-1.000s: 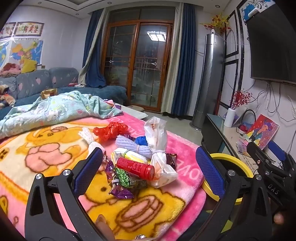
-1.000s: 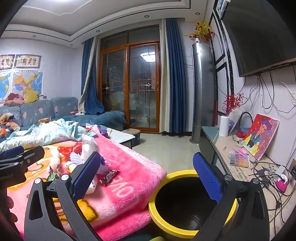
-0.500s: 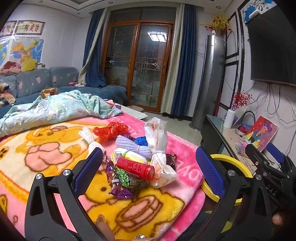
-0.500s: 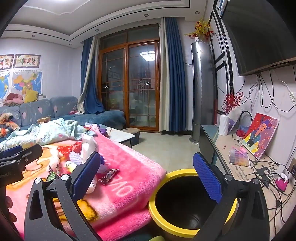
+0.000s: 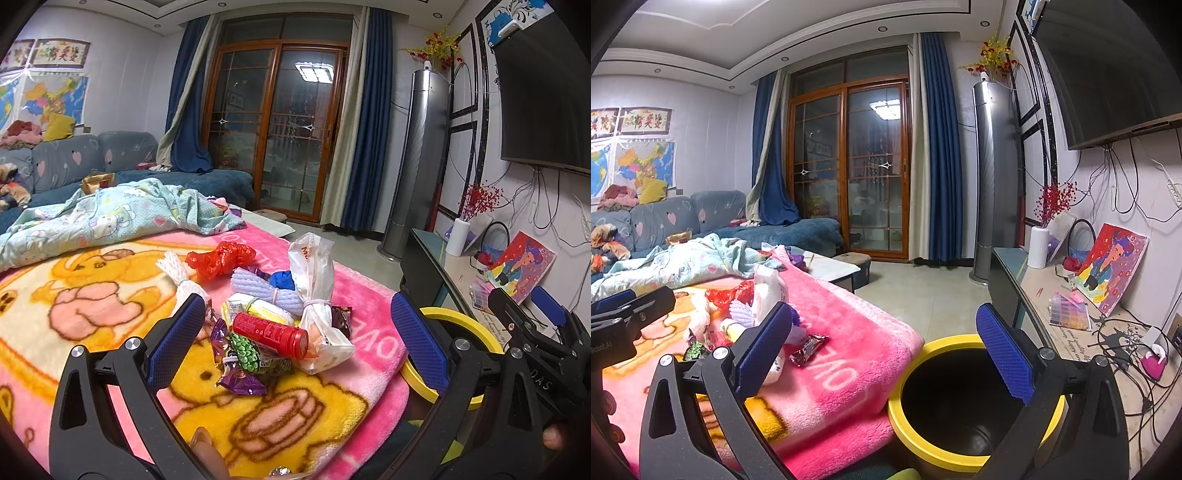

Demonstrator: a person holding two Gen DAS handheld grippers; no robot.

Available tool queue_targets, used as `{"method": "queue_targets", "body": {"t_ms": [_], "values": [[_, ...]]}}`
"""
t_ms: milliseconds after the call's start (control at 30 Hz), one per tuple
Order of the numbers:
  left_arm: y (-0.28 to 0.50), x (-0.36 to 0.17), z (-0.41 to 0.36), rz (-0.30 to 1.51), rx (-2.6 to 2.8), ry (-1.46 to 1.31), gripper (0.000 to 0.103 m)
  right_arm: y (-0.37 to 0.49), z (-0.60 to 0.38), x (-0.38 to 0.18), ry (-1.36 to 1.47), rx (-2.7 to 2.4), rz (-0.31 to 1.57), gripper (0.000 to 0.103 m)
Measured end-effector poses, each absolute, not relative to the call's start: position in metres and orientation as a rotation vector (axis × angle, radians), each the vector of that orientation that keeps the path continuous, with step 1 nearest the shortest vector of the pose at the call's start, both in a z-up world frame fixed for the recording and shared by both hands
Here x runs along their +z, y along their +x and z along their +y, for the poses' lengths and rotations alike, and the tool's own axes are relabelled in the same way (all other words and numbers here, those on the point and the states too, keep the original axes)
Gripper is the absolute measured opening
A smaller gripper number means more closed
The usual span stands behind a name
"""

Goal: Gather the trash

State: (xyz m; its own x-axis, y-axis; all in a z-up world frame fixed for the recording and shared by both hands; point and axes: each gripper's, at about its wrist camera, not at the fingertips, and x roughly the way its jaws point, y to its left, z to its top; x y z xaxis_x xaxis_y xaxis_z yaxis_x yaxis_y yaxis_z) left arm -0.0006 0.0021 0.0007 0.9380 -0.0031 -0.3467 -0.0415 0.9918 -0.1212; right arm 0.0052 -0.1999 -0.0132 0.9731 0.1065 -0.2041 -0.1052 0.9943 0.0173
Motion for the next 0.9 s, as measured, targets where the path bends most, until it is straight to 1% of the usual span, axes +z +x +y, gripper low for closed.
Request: {"method": "queue_targets", "body": {"t_ms": [900], "values": [[-0.0024, -0.002, -0.0032, 0.358, 0.016, -0.13, 0.092, 0.0047, -0.1975, -0.0164, 0.007, 0.104, 0.216, 0.097]]}}
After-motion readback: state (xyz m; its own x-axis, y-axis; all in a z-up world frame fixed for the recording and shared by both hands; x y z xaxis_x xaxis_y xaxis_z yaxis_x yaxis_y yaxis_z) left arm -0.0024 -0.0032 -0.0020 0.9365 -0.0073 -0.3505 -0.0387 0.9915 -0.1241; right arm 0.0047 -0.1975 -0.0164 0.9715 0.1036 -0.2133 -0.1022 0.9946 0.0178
